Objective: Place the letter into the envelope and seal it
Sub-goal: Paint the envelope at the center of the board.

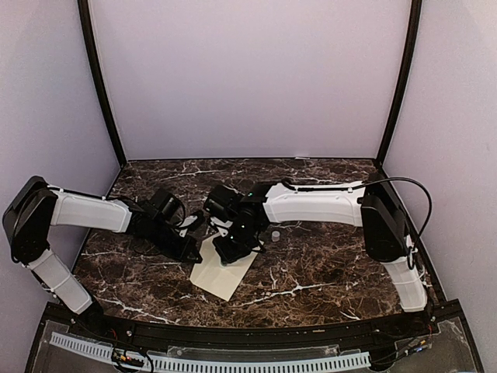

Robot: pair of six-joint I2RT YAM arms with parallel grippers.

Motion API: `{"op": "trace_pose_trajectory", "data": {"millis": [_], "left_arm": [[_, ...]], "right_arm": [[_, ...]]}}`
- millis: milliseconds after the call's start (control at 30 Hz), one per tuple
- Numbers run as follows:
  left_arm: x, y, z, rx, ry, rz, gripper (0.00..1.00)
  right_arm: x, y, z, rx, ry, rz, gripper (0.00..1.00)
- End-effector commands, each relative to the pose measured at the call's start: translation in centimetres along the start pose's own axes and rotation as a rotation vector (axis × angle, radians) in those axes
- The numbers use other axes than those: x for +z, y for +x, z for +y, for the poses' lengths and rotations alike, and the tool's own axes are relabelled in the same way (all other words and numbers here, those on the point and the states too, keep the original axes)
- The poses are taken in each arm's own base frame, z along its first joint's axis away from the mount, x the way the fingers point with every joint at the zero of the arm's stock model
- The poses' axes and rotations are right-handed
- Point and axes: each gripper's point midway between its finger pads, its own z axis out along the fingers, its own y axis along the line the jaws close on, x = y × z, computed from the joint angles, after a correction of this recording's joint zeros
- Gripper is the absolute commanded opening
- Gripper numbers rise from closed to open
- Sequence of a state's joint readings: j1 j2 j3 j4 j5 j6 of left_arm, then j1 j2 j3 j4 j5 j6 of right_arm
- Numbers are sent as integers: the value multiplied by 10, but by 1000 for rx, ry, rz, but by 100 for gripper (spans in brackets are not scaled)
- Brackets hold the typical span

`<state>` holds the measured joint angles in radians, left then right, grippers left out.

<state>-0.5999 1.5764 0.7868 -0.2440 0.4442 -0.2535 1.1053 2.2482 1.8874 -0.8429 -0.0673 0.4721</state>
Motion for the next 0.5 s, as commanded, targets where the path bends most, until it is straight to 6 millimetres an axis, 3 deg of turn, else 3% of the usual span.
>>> {"op": "trace_pose_trajectory", "data": {"millis": [0,467], "left_arm": [[-6,-6,-6,30,0,-13,0],[-5,-5,-6,32,3,-6,0]], "right_arm": [[4,-6,-26,30,96,-13,11],[2,-21,-38,59,114,-66,11]]}}
